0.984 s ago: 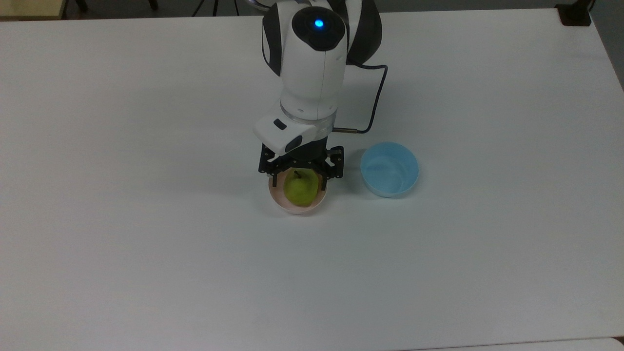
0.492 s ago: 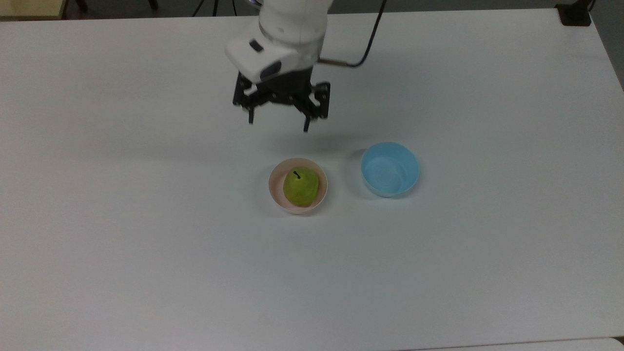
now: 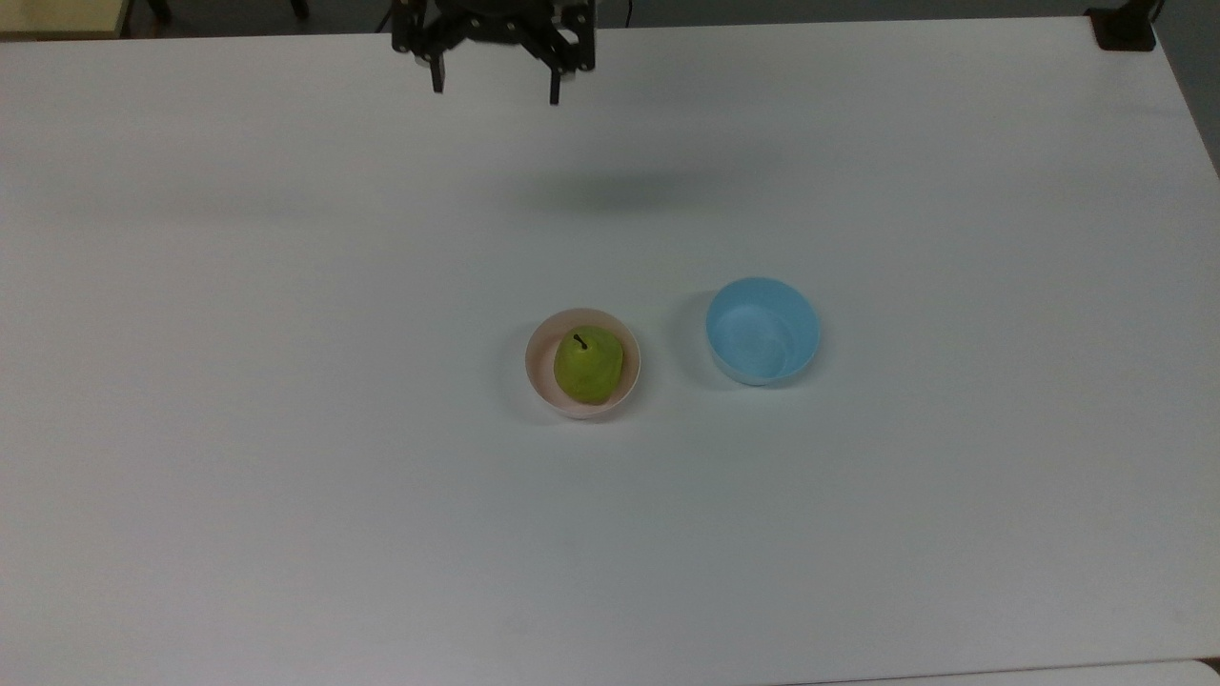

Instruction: Place the pear in the bowl

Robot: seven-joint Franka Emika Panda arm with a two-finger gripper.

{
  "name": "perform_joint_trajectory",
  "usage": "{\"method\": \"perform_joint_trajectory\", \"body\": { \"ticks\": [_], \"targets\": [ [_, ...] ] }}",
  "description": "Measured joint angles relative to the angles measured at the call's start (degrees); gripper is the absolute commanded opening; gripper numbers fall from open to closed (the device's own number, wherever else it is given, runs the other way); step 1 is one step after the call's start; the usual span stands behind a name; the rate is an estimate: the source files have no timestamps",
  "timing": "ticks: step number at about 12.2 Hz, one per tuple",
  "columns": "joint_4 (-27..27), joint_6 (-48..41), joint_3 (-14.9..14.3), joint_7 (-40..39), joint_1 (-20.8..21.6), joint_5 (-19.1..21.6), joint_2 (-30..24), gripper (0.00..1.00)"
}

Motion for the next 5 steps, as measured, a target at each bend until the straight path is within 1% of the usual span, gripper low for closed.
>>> {"method": "perform_joint_trajectory", "body": {
  "ticks": [2, 5],
  "targets": [
    [-0.3, -2.2, 0.0, -1.8, -1.6, 1.0, -1.6, 1.0],
    [-0.7, -2.4, 0.0, -2.0, -1.8, 1.1, -2.0, 1.0]
  ]
}}
